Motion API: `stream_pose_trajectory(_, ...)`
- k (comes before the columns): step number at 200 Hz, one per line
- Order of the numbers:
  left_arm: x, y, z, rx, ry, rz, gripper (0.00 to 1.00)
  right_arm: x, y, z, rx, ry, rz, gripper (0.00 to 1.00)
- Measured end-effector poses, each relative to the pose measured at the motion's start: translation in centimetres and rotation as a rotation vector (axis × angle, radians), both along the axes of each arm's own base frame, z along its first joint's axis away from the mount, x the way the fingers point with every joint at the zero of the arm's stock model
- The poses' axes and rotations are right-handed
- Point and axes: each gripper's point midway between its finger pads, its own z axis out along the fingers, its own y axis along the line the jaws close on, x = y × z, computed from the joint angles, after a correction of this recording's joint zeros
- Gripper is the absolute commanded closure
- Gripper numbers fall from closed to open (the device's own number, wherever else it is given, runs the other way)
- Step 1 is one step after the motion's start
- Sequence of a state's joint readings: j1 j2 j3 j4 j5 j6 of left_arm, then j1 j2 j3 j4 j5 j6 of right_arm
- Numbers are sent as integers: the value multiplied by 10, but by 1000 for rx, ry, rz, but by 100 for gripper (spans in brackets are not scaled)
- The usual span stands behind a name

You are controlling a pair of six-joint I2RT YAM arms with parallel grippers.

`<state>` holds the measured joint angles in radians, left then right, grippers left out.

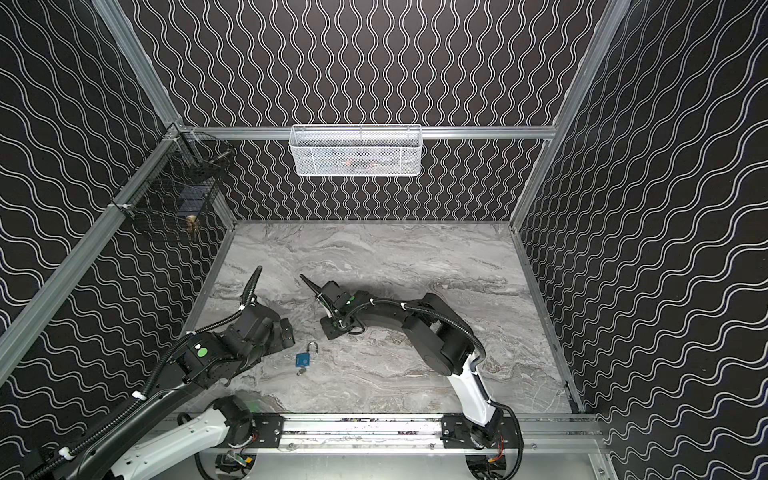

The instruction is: Unlock with the key

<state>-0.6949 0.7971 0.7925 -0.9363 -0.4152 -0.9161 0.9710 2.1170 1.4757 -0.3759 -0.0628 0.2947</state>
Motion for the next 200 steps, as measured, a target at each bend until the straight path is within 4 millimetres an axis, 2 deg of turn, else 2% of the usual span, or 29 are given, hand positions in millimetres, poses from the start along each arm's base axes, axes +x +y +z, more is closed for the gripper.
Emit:
stream_pose_trajectory(107, -3, 3, -6, -7, 2, 16, 1, -5, -2, -2, -4, 1, 12, 94)
stream_pose_trajectory(161, 0, 0, -4, -22, -10, 18, 1, -6, -10, 13, 7, -30, 2, 100)
stream_pose_trajectory(200, 4, -3, 3, -39, -29, 17, 1, -3, -14, 35, 40, -77, -19, 100)
